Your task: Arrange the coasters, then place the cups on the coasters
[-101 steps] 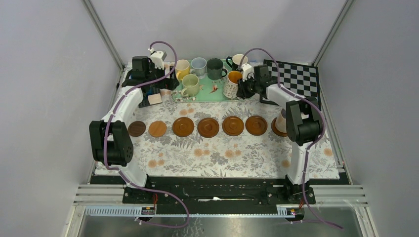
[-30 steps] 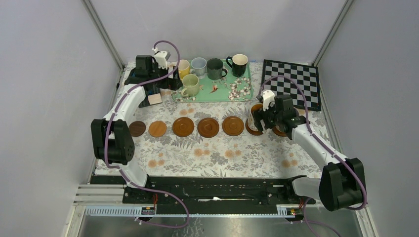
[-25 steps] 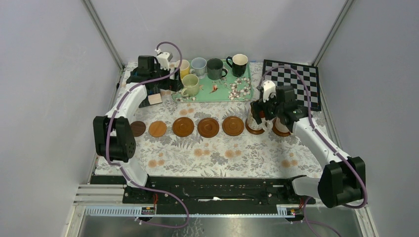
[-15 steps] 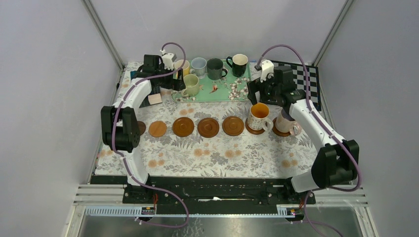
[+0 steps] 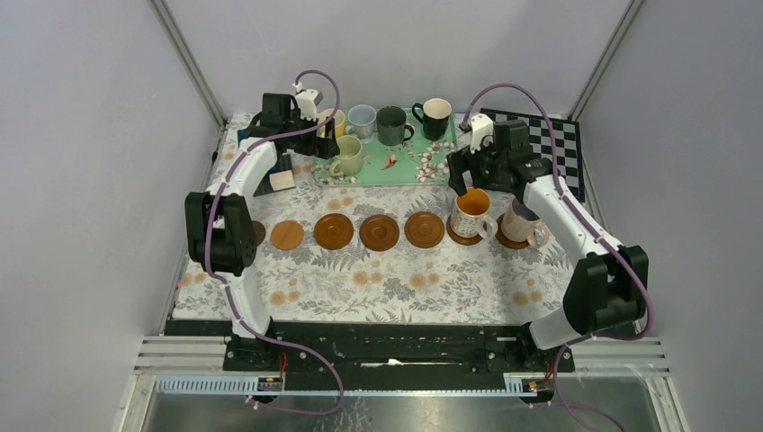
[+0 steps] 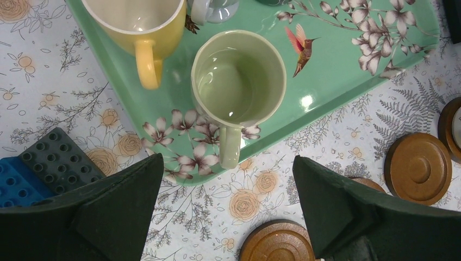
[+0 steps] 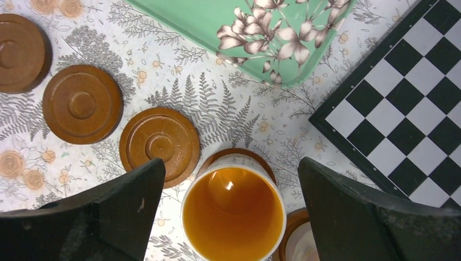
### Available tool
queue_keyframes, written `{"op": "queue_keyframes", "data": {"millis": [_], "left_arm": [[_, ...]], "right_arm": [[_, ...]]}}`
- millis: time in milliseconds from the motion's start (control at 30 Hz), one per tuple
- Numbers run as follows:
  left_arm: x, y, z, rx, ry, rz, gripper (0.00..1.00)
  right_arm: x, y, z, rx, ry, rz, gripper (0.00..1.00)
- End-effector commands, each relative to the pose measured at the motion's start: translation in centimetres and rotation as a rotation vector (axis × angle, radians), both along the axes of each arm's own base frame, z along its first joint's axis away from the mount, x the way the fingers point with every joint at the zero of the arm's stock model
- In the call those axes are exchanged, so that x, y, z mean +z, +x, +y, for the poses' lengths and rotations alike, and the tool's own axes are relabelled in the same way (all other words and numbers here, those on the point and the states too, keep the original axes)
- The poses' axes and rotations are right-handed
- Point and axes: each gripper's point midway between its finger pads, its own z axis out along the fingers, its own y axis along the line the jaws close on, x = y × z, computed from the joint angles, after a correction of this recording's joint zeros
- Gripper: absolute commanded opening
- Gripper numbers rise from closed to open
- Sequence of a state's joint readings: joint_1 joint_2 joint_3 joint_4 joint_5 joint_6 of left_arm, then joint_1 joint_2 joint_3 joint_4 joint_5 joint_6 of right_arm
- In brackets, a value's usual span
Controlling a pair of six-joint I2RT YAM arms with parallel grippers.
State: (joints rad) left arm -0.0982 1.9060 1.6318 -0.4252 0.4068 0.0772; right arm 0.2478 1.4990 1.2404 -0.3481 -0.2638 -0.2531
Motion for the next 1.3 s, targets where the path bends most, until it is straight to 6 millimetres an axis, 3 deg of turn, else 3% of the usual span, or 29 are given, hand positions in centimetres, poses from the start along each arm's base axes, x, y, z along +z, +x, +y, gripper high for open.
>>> {"op": "queue_keyframes", "data": {"millis": [0, 200, 267, 300, 333, 433, 567, 700, 867, 1067, 1267], "left_arm": [[2.2, 0.5, -0.5, -0.013, -0.016, -0.057, 0.99], [2.5, 1.2, -0.3, 0.000, -0.011, -0.075, 0.99], [2.1, 1.4, -0.4, -0.004, -0.013, -0.066, 0.99], [2.0, 1.5, -0.5, -0.002, -0.018, -0.059, 0.99], [1.9, 1.6, -0.5, -0.001, -0.022, -0.054, 0.99], [2.2, 1.3, -0.5, 0.000, -0.027, -0.059, 0.99], [2.0, 0.8, -0.1, 0.007, -0.004, -0.065, 0.99], [2.0, 0.2, 0.1, 0.003, 0.005, -0.066, 0.99], [2.5, -0.4, 0.5, 0.005, 0.025, -0.081, 0.99], [2.7, -0.7, 0.7, 0.007, 0.031, -0.085, 0.99], [2.6, -0.6, 0.8, 0.014, 0.026, -0.081, 0.99]], "right_arm": [[2.2, 2.2, 1.2, -0.016, 0.069, -0.024, 1.00], [2.2, 10.4, 1.0, -0.204, 0.057, -0.042, 1.00], [3.2, 13.2, 1.4, -0.241, 0.079, -0.077, 0.99], [2.3, 14.2, 1.5, -0.254, 0.078, -0.071, 1.00], [3.2, 15.6, 1.8, -0.261, 0.090, -0.101, 0.99], [2.9, 18.4, 2.8, -0.260, 0.111, -0.093, 1.00], [1.4, 19.0, 6.2, -0.157, 0.135, -0.076, 0.85], [-0.9, 18.8, 9.8, -0.013, 0.086, -0.076, 0.79], [-3.9, 20.7, 10.9, 0.003, 0.017, -0.023, 0.76], [-6.5, 21.2, 12.0, 0.057, -0.046, -0.037, 0.76], [-7.8, 22.4, 12.6, 0.070, -0.069, -0.091, 0.82]]}}
